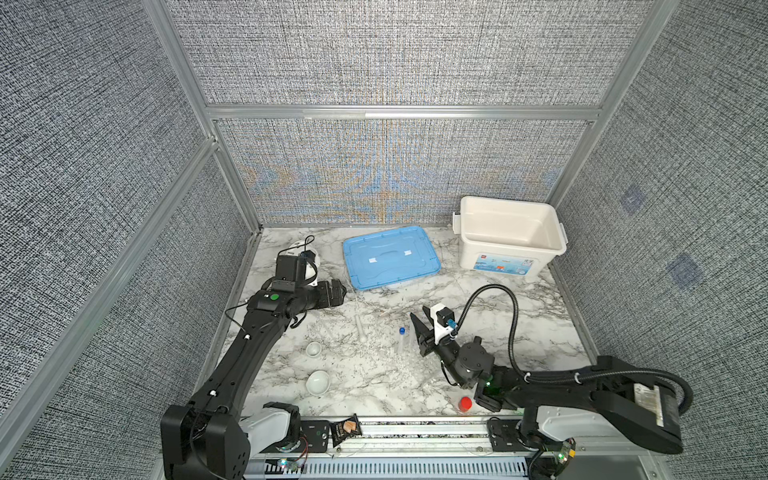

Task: Organize the chemistry lab equipment
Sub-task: 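Lower the blue-capped tube into a rack hole beside the first tube, then open the right gripper and raise it away from the rack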

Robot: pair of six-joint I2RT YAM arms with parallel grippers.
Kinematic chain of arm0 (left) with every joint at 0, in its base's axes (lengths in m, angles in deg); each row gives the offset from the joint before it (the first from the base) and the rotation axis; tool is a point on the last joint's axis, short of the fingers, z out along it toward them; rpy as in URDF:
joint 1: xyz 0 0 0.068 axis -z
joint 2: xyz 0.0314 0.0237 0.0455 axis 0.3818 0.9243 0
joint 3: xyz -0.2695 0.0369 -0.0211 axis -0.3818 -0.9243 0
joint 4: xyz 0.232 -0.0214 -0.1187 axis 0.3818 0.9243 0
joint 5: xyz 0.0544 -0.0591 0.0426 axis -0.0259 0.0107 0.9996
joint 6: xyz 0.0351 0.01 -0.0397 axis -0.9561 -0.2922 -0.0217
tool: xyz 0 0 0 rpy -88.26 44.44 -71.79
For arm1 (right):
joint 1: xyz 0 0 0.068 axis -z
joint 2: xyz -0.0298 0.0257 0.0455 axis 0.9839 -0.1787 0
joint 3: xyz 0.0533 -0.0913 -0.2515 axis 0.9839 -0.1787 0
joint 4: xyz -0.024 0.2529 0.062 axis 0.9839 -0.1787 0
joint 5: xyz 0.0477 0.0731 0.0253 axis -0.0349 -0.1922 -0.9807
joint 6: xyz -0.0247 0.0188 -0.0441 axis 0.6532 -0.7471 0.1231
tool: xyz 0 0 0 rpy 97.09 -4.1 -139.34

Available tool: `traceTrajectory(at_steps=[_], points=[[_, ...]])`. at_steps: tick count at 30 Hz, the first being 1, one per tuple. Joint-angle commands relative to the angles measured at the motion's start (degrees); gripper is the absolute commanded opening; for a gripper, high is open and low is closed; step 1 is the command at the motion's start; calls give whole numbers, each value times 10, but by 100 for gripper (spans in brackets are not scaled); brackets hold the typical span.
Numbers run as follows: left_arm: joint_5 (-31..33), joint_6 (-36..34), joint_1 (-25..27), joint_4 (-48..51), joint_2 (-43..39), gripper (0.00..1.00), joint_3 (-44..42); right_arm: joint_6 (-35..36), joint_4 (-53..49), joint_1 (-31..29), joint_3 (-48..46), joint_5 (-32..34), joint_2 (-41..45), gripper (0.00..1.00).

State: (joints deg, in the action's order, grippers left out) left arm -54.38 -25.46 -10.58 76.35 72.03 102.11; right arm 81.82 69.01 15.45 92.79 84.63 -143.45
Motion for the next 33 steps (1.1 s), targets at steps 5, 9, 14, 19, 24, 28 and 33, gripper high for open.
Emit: traceTrajectory(at_steps=[5, 9, 14, 19, 24, 28, 33], points=[[9, -7, 0, -20, -3, 98, 3, -121, -437, 5, 97, -29, 142, 62], [-1, 2, 0, -42, 8, 98, 8, -179, -639, 5, 123, -57, 212, 74], [-13, 10, 1, -64, 23, 98, 14, -209, -814, 6, 146, -133, 234, 90], [-13, 13, 0, -80, 25, 99, 13, -232, -866, 17, 192, -168, 180, 91], [-9, 16, 0, -84, 35, 98, 13, -363, -967, 168, 375, -341, 84, 80], [-4, 12, 0, -88, 31, 98, 7, -365, -987, 226, 460, -424, 16, 70], [12, 17, 0, -63, 29, 99, 18, -310, -1048, 272, 564, -496, -100, 50]])
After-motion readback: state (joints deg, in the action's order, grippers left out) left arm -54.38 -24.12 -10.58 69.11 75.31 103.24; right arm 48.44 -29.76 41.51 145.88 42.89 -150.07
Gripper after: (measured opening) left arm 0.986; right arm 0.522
